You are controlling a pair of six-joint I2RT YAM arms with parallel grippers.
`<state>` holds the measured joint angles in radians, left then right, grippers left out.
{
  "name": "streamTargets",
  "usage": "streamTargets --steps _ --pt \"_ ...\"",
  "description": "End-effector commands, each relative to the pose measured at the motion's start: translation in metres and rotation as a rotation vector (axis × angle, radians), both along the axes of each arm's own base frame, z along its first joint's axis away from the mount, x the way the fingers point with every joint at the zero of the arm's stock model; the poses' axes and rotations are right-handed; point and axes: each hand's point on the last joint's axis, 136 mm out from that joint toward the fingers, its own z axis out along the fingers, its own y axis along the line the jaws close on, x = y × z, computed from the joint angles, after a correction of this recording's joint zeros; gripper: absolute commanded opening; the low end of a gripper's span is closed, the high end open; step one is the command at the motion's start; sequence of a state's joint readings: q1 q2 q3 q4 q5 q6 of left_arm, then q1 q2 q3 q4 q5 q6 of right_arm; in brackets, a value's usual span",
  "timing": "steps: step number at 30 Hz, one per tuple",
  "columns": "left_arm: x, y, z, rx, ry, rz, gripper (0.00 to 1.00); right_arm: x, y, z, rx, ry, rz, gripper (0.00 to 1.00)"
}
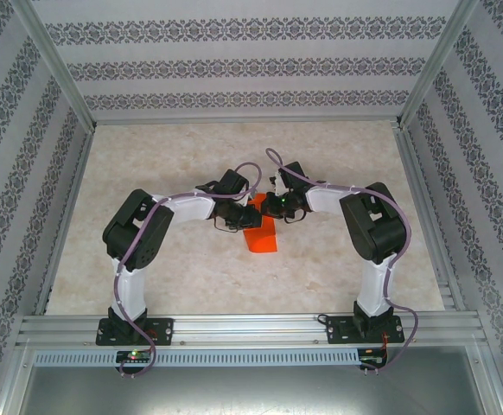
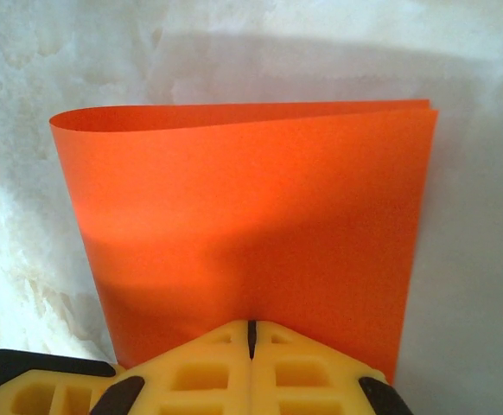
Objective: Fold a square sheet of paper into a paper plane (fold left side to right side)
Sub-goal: First fold the square sheet of paper in half at the center of the table.
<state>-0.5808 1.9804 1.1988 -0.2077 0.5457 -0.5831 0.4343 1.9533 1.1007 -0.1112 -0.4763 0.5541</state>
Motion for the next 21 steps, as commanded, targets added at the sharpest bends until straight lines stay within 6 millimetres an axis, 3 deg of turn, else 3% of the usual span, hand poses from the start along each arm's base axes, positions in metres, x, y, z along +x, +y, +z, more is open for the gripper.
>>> streamTargets --steps 1,9,21 --pt "-0.013 0.002 -0.005 0.012 0.015 -0.019 0.19 -0.020 -0.017 -0.034 -0.105 0.115 -0.031 0.02" --pt "-0.033 0.009 -0.017 -0.003 0.040 -0.041 0.13 -0.021 -0.022 -0.037 -0.136 0.127 -0.040 0.02" --pt "-0.069 0.012 -0.003 -0.073 0.010 -0.139 0.08 -0.023 -0.028 -0.040 -0.172 0.141 -0.047 0.02"
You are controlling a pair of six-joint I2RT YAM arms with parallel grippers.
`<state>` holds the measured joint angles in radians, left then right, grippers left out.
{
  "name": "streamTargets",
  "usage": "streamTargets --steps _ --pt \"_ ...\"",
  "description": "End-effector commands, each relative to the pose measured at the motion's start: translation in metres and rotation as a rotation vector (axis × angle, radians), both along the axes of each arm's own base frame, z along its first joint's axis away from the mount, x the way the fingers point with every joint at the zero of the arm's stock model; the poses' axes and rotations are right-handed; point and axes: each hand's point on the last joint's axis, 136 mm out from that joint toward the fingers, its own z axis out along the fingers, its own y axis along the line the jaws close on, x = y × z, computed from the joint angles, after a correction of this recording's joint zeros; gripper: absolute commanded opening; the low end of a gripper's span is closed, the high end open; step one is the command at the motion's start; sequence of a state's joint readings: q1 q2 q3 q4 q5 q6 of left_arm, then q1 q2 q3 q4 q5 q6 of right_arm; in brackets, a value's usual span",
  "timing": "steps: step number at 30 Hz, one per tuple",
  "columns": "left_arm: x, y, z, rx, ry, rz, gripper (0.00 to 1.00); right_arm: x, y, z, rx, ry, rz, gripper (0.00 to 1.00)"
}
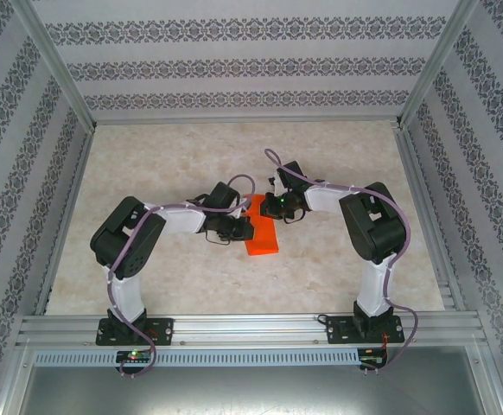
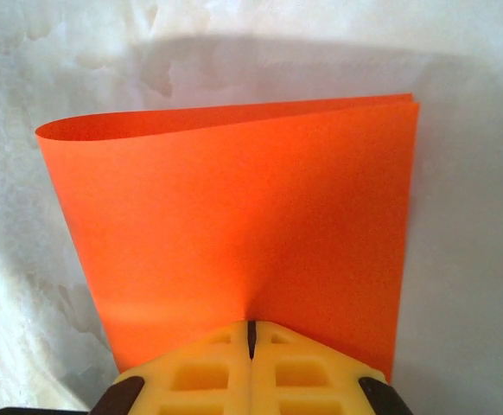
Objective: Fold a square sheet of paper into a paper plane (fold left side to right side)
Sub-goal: First fold the square sheet of paper in half at the center of the table.
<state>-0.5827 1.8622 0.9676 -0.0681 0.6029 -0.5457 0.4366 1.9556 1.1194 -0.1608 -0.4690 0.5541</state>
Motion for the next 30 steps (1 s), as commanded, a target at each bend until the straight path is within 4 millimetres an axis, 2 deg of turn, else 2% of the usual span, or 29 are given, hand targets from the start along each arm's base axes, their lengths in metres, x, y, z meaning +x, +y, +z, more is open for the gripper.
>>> streamTargets --steps 1,5,9,14,16,22,26,30 --pt "-0.032 -0.004 0.004 -0.032 0.029 -0.091 0.08 -0.020 -0.027 -0.040 -0.155 0.114 -0.045 0.02" --pt "-0.046 -0.006 0.011 -0.071 0.039 -0.114 0.08 -0.020 -0.027 -0.038 -0.155 0.113 -0.045 0.02" --pt "-0.052 -0.007 0.026 -0.119 0.031 -0.117 0.08 -0.021 -0.026 -0.037 -0.152 0.113 -0.040 0.02" --pt "-0.038 -0.010 0.054 -0.156 -0.030 -0.084 0.08 -0.020 -0.024 -0.034 -0.151 0.105 -0.036 0.02" --pt "-0.030 -0.011 0.058 -0.156 -0.048 -0.073 0.09 -0.020 -0.024 -0.033 -0.153 0.104 -0.033 0.02" --pt "-0.020 -0.022 0.034 -0.143 -0.010 -0.084 0.08 -0.020 -0.025 -0.032 -0.167 0.101 -0.026 0.02" --pt "-0.023 -0.020 0.018 -0.117 0.019 -0.082 0.08 -0.022 -0.023 -0.032 -0.168 0.102 -0.020 0.02" --pt "-0.036 -0.014 0.004 -0.090 0.058 -0.092 0.08 -0.021 -0.022 -0.031 -0.169 0.099 -0.017 0.01"
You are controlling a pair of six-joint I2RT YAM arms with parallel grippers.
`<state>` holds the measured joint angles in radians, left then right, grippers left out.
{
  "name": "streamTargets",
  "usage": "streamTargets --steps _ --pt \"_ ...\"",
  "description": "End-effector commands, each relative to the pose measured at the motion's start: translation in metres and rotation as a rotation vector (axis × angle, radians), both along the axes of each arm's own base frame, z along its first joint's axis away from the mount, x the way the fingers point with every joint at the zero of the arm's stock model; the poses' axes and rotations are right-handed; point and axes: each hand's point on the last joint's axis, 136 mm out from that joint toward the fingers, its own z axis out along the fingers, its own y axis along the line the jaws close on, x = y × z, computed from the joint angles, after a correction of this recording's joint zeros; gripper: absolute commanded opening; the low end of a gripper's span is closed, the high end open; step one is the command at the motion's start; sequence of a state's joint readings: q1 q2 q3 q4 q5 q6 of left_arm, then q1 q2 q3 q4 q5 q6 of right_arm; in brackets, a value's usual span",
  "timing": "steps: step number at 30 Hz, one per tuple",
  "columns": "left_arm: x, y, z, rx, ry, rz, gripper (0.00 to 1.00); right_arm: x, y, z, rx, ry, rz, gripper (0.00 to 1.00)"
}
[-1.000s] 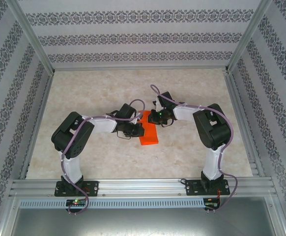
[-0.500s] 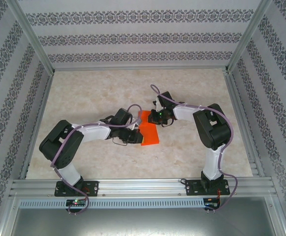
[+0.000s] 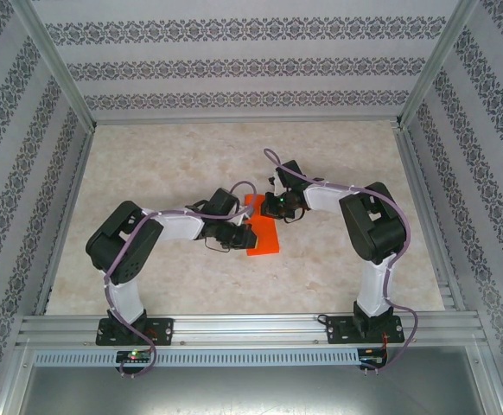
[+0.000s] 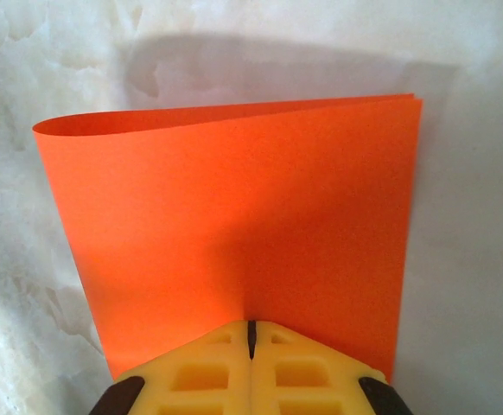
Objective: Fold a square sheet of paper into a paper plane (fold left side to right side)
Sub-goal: First fold the square sheet of paper in half at the center of the table.
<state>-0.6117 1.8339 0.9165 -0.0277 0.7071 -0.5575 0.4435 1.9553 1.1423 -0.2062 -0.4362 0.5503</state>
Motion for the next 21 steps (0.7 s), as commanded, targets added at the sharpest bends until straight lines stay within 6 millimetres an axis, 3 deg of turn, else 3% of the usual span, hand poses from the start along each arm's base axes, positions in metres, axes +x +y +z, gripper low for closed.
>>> streamTargets --steps 1,9,13,16,21 --pt "-0.012 0.001 -0.006 0.002 0.019 -0.023 0.08 -0.021 -0.020 -0.031 -0.134 0.094 -0.014 0.02" --pt "-0.043 0.013 -0.022 0.028 0.080 -0.022 0.07 -0.019 -0.020 -0.029 -0.141 0.087 -0.011 0.02" --pt "-0.051 0.016 -0.019 0.014 0.093 -0.017 0.07 -0.020 -0.020 -0.030 -0.139 0.090 -0.008 0.02" --pt "-0.049 0.009 0.004 -0.049 0.064 -0.030 0.07 -0.020 -0.019 -0.029 -0.136 0.089 -0.005 0.01" --pt "-0.032 -0.010 0.062 -0.180 -0.027 -0.067 0.10 -0.020 -0.018 -0.028 -0.134 0.084 0.000 0.02"
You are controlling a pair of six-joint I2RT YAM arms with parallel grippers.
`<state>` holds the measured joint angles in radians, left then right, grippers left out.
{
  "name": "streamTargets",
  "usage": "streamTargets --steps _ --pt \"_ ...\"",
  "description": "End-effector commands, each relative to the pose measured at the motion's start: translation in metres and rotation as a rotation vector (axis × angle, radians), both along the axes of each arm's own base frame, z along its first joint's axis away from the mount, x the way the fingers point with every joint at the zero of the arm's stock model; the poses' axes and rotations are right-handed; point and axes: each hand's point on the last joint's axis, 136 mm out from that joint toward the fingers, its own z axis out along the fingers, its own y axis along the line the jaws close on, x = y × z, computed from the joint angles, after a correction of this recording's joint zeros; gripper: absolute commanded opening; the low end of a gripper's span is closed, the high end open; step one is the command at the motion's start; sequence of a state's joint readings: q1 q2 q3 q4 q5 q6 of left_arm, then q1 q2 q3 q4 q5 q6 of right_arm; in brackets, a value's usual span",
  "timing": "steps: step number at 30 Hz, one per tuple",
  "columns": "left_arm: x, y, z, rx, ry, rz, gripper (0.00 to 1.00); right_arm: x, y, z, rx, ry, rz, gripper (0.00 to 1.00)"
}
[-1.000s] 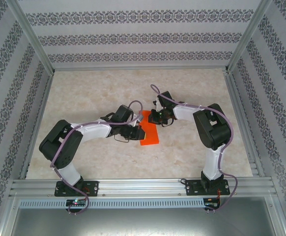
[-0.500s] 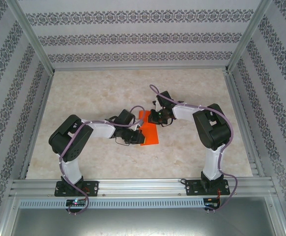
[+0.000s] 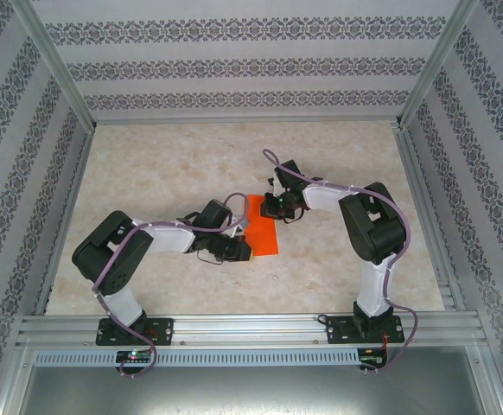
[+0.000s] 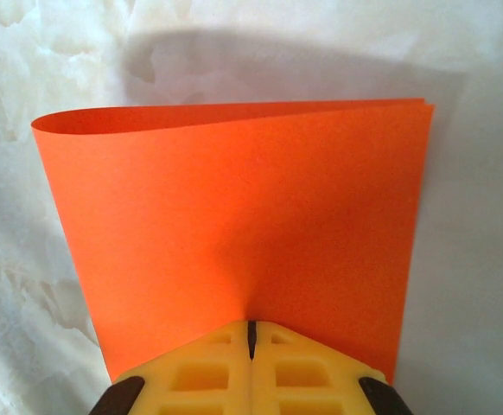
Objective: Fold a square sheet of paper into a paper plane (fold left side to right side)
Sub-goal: First fold the square sheet of paper in half at the center of the table, then hold the square sheet of paper at the center of the table.
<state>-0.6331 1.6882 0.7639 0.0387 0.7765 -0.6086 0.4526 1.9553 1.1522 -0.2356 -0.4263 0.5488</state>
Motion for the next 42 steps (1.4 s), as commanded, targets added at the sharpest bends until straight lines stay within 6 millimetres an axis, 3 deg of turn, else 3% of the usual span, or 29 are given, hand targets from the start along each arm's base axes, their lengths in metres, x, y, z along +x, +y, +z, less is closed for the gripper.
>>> streamTargets --steps 1,3,6,12,22,26,31,35,42 --pt "0.012 -0.017 0.049 -0.100 -0.066 -0.031 0.10 -0.016 -0.018 -0.027 -0.117 0.071 -0.004 0.02" --pt "0.030 -0.015 0.049 -0.083 -0.076 -0.005 0.10 -0.016 -0.017 -0.026 -0.114 0.067 -0.003 0.02" --pt "0.056 -0.011 0.033 -0.047 -0.055 0.035 0.09 -0.016 -0.016 -0.025 -0.114 0.067 0.004 0.02" --pt "0.085 -0.009 -0.001 0.043 -0.066 0.076 0.07 -0.017 -0.015 -0.024 -0.116 0.063 0.013 0.02" --pt "0.078 -0.003 -0.035 0.154 -0.016 0.089 0.09 -0.010 -0.006 -0.011 -0.082 0.024 0.027 0.03" --pt "0.069 0.001 -0.049 0.188 0.013 0.096 0.09 0.000 -0.004 0.012 -0.065 -0.035 0.027 0.05" --pt "0.064 0.003 -0.055 0.199 0.029 0.119 0.09 0.005 -0.012 0.051 -0.062 -0.140 0.000 0.19" --pt "0.063 0.001 -0.055 0.197 0.029 0.120 0.09 -0.018 -0.019 0.064 -0.050 -0.148 -0.003 0.21" --pt "0.064 -0.002 -0.050 0.199 0.016 0.108 0.09 -0.086 -0.014 0.039 -0.038 -0.043 0.045 0.08"
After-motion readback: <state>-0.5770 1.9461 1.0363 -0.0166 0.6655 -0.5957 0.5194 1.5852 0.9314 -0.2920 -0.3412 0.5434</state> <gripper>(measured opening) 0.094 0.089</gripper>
